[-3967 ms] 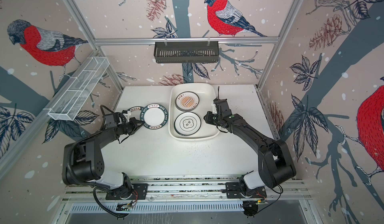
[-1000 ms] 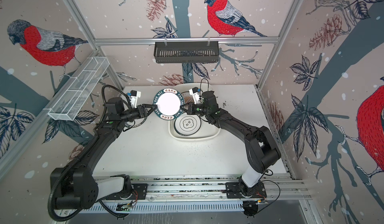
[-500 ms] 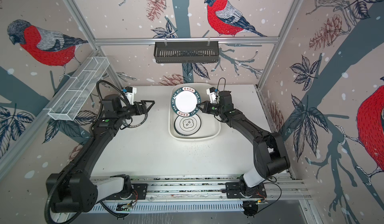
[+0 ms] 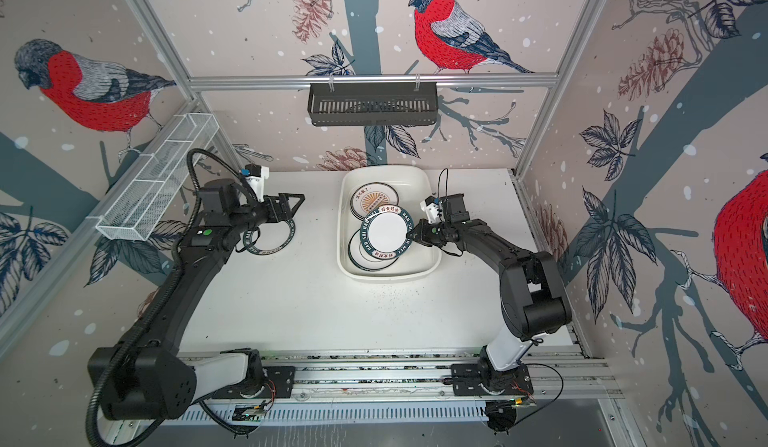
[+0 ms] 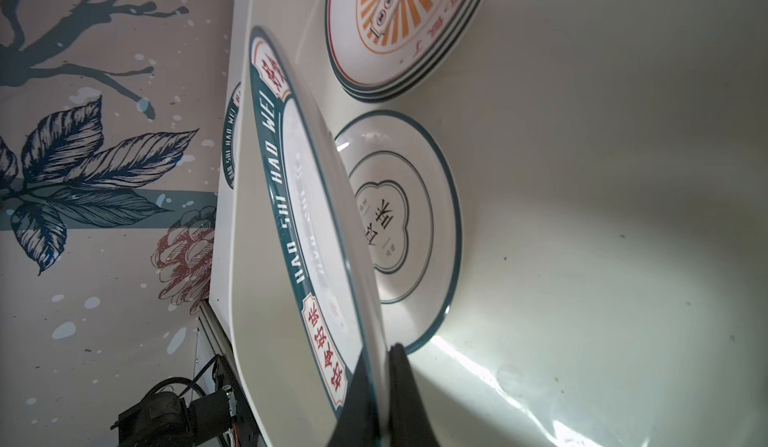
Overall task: Place the plates into the plastic bin on the countertop
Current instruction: 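Lower the green-rimmed plate flat onto the cloud-center plate with the right gripper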
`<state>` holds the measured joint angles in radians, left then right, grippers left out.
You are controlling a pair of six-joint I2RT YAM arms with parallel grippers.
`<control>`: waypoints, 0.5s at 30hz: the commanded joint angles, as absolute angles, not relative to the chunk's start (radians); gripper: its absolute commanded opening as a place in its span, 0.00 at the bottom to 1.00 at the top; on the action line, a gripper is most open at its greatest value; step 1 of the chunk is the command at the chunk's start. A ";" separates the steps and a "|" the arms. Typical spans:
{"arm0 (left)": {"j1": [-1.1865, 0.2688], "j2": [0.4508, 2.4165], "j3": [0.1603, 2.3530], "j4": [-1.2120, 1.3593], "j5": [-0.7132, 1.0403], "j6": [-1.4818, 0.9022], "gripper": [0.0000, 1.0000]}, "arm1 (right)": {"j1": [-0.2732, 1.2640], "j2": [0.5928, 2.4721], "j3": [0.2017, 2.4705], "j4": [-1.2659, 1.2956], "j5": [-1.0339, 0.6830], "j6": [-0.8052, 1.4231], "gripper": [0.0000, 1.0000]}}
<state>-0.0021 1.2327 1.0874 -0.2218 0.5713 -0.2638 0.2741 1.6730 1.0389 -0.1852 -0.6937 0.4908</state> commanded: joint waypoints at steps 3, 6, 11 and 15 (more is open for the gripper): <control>-0.003 1.225 1.065 -0.212 0.565 -0.275 0.88 | 0.273 1.710 1.068 -0.194 -0.710 0.468 0.03; -0.002 1.222 1.060 -0.204 0.566 -0.276 0.88 | 0.273 1.741 1.094 -0.225 -0.709 0.459 0.03; -0.001 1.226 1.055 -0.201 0.553 -0.273 0.88 | 0.278 1.791 1.118 -0.259 -0.702 0.446 0.04; -0.002 1.224 1.051 -0.201 0.552 -0.277 0.88 | 0.281 1.806 1.118 -0.250 -0.703 0.454 0.05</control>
<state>-0.0021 1.2285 1.0542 -0.2207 0.5529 -0.2665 0.2794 1.7992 1.1114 -0.2501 -0.6933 0.4679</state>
